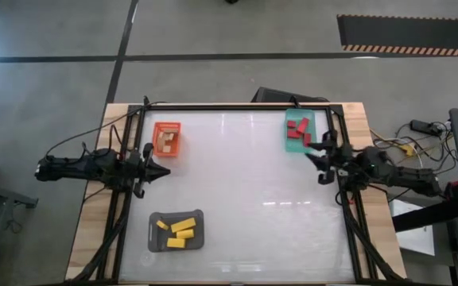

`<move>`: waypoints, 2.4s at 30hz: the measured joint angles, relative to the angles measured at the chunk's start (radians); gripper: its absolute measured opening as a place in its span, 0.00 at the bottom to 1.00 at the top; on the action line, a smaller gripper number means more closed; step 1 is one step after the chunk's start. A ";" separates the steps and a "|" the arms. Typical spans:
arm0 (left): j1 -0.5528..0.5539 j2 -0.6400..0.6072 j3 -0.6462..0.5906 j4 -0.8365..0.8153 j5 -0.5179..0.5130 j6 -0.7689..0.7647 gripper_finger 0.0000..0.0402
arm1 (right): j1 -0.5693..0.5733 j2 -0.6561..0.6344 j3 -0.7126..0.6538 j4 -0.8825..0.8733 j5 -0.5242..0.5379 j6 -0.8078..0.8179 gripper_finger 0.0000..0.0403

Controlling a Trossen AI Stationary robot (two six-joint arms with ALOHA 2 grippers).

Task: Sort & place blocks by color
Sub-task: Return to Home Position

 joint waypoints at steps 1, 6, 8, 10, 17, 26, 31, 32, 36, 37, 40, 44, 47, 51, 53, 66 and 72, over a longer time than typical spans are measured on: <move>0.000 -0.001 0.000 0.000 0.000 0.000 0.00 | -0.001 0.001 -0.004 -0.038 -0.008 -0.009 0.37; 0.000 -0.002 0.000 0.000 0.000 0.000 0.00 | 0.000 0.015 0.021 -0.089 -0.171 -0.068 0.36; 0.000 0.000 0.000 0.001 0.000 0.000 0.00 | 0.000 0.015 0.024 -0.107 -0.183 -0.062 0.35; 0.000 0.001 0.000 0.000 0.000 0.000 0.00 | -0.001 0.014 0.021 -0.177 -0.178 -0.034 0.34; 0.000 0.002 0.000 0.002 0.000 0.000 0.00 | 0.000 0.025 0.016 -0.321 -0.180 0.115 0.35; 0.000 0.003 0.000 0.001 0.000 0.000 0.00 | 0.000 0.054 0.016 -0.368 -0.180 0.245 0.35; 0.000 0.003 0.000 0.001 0.000 0.000 0.00 | 0.000 0.060 0.016 -0.369 -0.179 0.245 0.33; 0.000 0.003 0.000 0.001 0.000 0.000 0.00 | 0.000 0.060 0.016 -0.369 -0.179 0.245 0.33; 0.000 0.003 0.000 0.001 0.000 0.000 0.00 | 0.000 0.060 0.016 -0.368 -0.180 0.245 0.34; 0.000 0.003 0.000 0.001 0.000 0.000 0.00 | 0.000 0.060 0.016 -0.368 -0.179 0.245 0.35; 0.000 0.005 0.000 0.001 0.000 0.000 0.00 | 0.000 0.060 0.016 -0.368 -0.179 0.245 0.35; 0.000 0.005 0.000 0.001 0.000 0.000 0.00 | 0.000 0.060 0.016 -0.368 -0.179 0.245 0.36; 0.000 0.005 0.000 0.001 0.000 0.000 0.00 | 0.000 0.060 0.016 -0.368 -0.179 0.245 0.35; 0.000 0.005 0.000 0.001 0.000 0.000 0.00 | 0.000 0.060 0.016 -0.368 -0.179 0.245 0.33; 0.000 0.005 0.000 0.001 0.000 0.000 0.00 | 0.000 0.060 0.016 -0.368 -0.179 0.245 0.33; 0.000 0.006 0.000 0.001 0.000 0.000 0.00 | 0.000 0.060 0.016 -0.368 -0.179 0.245 0.35; 0.000 0.006 0.000 0.001 0.000 0.000 0.00 | 0.000 0.060 0.016 -0.368 -0.179 0.245 0.33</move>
